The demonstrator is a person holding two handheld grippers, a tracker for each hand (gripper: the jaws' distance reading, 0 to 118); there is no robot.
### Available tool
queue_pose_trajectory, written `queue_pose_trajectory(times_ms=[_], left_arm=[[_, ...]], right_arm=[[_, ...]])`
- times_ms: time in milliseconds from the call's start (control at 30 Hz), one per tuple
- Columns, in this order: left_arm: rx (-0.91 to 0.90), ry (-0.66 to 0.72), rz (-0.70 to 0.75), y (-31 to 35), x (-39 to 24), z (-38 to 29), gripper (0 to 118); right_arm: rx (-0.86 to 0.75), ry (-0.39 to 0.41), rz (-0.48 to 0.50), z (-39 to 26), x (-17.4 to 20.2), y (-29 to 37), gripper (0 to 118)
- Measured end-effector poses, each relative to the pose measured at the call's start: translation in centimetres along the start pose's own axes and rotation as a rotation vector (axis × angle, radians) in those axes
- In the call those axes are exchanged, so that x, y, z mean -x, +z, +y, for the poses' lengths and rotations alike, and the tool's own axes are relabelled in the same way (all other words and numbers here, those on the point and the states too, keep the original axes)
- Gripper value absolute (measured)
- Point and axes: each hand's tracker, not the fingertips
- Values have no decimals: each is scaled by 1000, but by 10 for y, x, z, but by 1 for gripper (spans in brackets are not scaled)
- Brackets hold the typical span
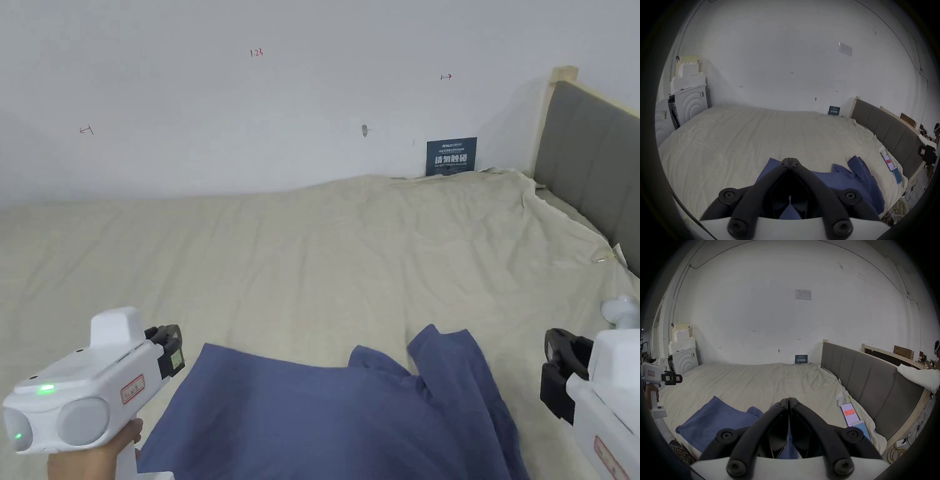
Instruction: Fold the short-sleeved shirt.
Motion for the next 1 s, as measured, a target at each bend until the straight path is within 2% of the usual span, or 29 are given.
queue_pose_trajectory(times_ms=[233,333,400,467,500,567,733,767,833,867,933,1000], left_arm=[[252,-64,14,-130,15,15,0],[366,-40,44,-187,21,10,3],[449,-14,67,-222,29,5,33],[523,7,92,-252,38,-3,79],[552,1,114,-262,40,-7,86],[545,-25,154,-278,43,-17,87],[637,-40,175,-295,41,-30,84],[635,-37,166,-296,40,-34,75],[636,18,77,-304,47,-40,46],[609,0,152,-302,41,-40,43],[615,-37,134,-301,36,-40,32],[618,-49,128,-294,29,-34,1]], right_arm=[[54,-9,-28,-4,-2,-33,0],[90,-17,-48,-9,-4,-51,0],[105,-23,-57,-12,-5,-63,0],[124,-21,-68,-14,-5,-75,0],[129,-20,-70,-13,-1,-82,0],[146,-15,-73,-16,-2,-93,0],[188,-12,-88,-24,2,-109,0],[196,-11,-88,-26,2,-111,0],[216,-7,-78,-29,4,-112,0],[225,-3,-73,-29,5,-111,0],[237,0,-71,-29,5,-111,0],[251,-4,-67,-28,3,-111,0]])
